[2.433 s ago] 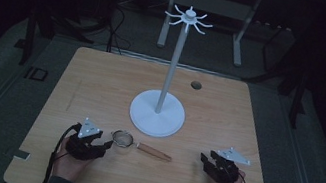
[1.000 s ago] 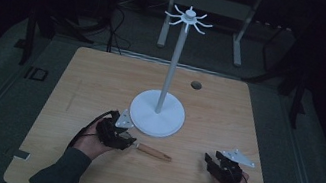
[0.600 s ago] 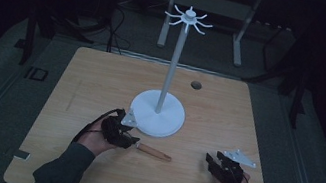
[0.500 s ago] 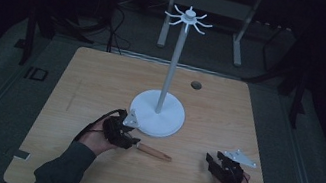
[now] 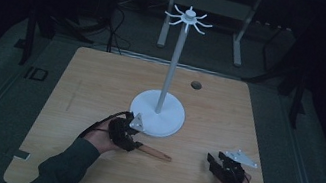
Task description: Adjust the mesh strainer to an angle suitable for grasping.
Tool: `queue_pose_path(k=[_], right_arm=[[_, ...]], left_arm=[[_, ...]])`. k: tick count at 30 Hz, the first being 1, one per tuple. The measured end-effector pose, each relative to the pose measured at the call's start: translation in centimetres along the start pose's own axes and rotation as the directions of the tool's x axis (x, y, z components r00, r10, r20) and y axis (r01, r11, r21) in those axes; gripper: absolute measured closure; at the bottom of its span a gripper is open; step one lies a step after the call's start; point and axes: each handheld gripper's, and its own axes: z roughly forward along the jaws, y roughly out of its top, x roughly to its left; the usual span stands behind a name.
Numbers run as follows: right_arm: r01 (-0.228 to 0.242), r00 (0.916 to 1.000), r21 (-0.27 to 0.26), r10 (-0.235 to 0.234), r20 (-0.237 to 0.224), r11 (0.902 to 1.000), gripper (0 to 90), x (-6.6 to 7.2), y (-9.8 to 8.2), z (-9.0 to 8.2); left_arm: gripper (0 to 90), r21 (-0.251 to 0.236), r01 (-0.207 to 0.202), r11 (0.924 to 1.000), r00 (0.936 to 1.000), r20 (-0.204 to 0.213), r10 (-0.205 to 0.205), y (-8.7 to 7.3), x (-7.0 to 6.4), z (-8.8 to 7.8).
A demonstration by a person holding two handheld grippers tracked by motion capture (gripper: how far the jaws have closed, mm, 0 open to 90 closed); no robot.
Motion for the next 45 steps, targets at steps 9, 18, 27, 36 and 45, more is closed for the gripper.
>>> queue_pose_path(k=[9, 18, 27, 36, 45], right_arm=[[0.002, 1.0000, -0.001, -0.002, 0.003, 1.0000, 51.6, 0.0, 0.1, -0.1], [-0.001, 1.0000, -0.004, 0.001, 0.007, 1.0000, 51.5, -0.2, 0.1, -0.3], [-0.001, 0.9999, -0.007, 0.002, 0.010, 1.0000, 51.5, -0.3, 0.1, -0.4], [-0.002, 0.9999, -0.006, 0.002, 0.011, 1.0000, 51.5, -0.3, 0.1, -0.3], [-0.002, 0.9999, -0.006, 0.002, 0.012, 1.0000, 51.5, -0.3, 0.1, -0.3]], left_arm=[[49.7, 0.021, -0.027, 0.9994, 0.9990, 0.037, 0.027, 0.3, 0.0, 1.0], [48.9, 0.064, -0.051, 0.9966, 0.9976, 0.049, 0.048, 0.8, -0.2, 2.2], [49.2, 0.083, -0.063, 0.9945, 0.9968, 0.054, 0.058, 1.1, -0.4, 2.9], [52.9, 0.116, -0.087, 0.9894, 0.9939, 0.078, 0.078, 1.3, -0.8, 3.7], [63.1, 0.127, -0.078, 0.9888, 0.9946, 0.077, 0.069, 1.7, -1.1, 3.9]])
